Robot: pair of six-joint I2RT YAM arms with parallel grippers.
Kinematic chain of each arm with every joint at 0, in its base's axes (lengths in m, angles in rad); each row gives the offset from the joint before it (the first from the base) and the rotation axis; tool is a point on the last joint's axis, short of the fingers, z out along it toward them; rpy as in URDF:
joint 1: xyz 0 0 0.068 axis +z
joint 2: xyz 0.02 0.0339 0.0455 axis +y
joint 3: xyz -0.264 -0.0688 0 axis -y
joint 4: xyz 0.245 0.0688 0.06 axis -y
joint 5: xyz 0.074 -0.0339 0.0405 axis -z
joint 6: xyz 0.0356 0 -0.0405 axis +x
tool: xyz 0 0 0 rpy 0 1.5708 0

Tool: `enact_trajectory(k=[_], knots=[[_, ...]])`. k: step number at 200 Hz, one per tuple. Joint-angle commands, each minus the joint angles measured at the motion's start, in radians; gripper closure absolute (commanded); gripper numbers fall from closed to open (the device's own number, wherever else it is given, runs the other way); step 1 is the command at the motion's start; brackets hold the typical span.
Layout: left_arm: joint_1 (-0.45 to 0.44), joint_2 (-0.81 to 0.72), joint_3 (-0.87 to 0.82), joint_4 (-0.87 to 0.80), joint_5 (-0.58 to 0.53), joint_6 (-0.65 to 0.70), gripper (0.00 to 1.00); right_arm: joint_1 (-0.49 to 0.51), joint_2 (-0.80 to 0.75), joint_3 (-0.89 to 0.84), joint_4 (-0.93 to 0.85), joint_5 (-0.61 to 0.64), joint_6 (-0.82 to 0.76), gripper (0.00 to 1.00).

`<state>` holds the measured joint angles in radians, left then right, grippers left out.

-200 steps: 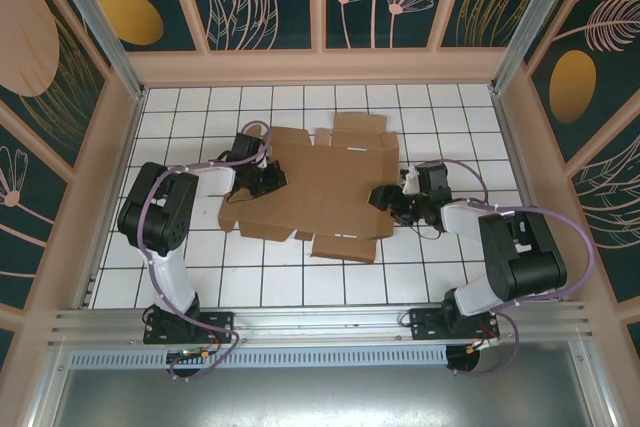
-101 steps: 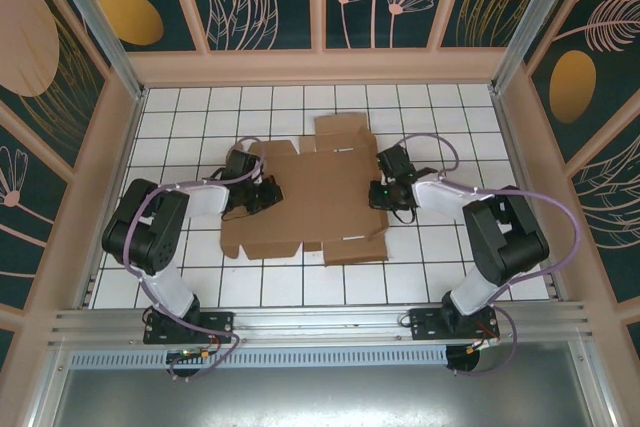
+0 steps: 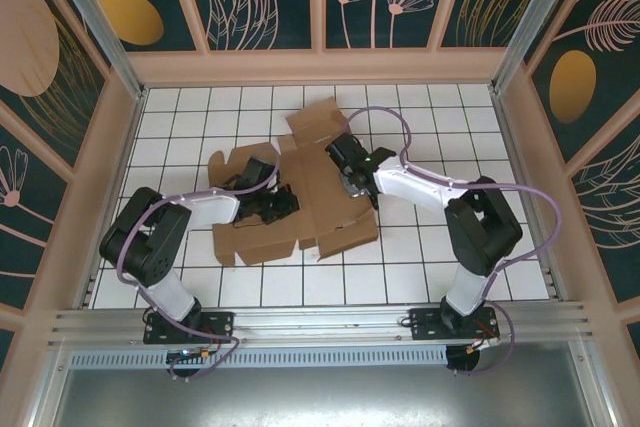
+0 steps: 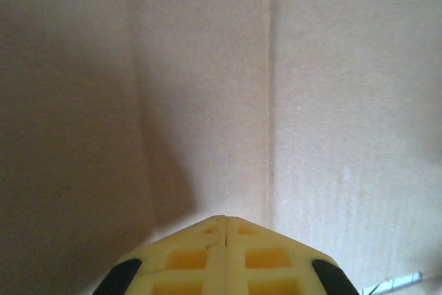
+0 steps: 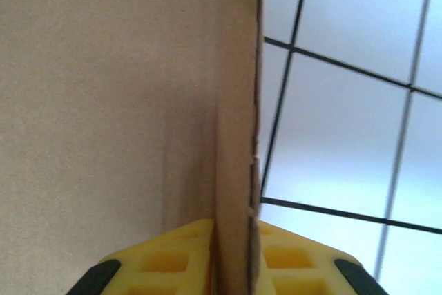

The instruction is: Fold the paper box

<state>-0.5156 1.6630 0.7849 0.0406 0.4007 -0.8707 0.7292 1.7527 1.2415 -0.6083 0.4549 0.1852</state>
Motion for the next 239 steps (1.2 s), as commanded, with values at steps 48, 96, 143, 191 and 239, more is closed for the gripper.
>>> enact_trajectory(k=[48, 96, 143, 191, 239], knots=[[0.07, -0.025, 0.282, -0.126, 0.04, 0.036, 0.72, 0.02, -0.023, 0.048, 0.075, 0.115, -0.281, 1.0], [0.08, 0.074, 0.509, -0.157, 0.092, -0.004, 0.41, 0.018, -0.1, -0.008, 0.255, 0.024, -0.429, 1.0], [0.08, 0.227, 0.704, -0.217, 0.114, -0.049, 0.35, 0.015, -0.092, -0.005, 0.271, 0.024, -0.464, 1.0], [0.08, 0.304, 0.802, -0.251, 0.117, -0.052, 0.34, 0.018, -0.078, 0.008, 0.261, 0.034, -0.472, 1.0], [0.08, 0.364, 0.859, -0.258, 0.109, -0.063, 0.37, 0.032, -0.066, 0.012, 0.268, 0.066, -0.493, 1.0]])
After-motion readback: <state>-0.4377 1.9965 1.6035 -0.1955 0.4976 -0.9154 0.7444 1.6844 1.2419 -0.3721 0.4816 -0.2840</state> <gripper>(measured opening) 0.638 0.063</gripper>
